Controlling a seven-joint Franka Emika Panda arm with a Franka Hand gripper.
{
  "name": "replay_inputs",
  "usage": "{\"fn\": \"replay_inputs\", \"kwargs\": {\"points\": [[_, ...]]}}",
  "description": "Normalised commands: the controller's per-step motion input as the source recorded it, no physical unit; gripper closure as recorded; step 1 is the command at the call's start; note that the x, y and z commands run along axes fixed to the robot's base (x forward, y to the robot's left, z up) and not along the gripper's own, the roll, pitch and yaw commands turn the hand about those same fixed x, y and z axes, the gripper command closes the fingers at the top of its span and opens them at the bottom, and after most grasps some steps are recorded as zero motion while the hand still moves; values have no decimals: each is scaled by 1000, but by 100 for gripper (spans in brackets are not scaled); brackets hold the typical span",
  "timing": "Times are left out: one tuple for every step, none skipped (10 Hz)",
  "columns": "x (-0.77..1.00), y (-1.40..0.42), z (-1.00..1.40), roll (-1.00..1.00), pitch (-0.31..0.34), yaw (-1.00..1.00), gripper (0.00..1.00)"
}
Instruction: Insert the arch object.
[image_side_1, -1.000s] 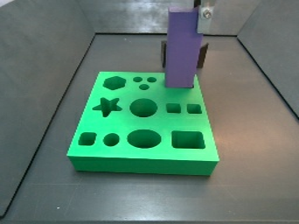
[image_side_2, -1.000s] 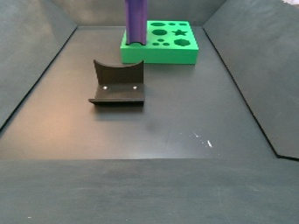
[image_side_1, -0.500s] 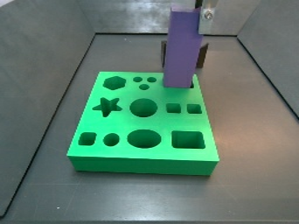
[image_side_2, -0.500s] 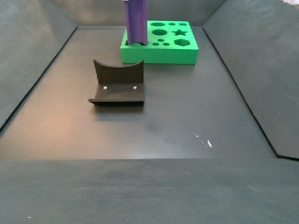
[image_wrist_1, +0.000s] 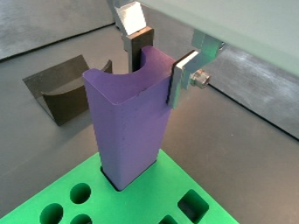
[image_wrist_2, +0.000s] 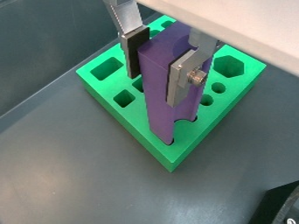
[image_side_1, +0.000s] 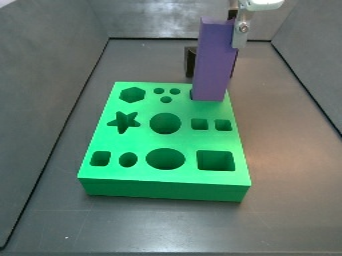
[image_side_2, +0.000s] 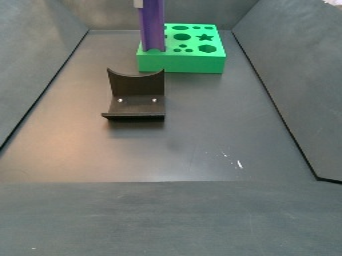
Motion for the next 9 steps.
{"fn": "replay_inputs", "kwargs": {"points": [[-126, 14, -214, 0, -81, 0, 100], [-263, 0, -240, 19, -169, 0, 100], [-349, 0, -246, 0, -196, 0, 100], [-277, 0, -186, 0, -166, 0, 100], [-137, 0, -211, 0, -93, 0, 100], [-109, 0, -249, 30, -46, 0, 100], [-40, 0, -226, 41, 0, 0, 100], [-29, 0, -254, 47, 0, 0, 100], [-11, 0, -266, 21, 0, 0, 100]]}}
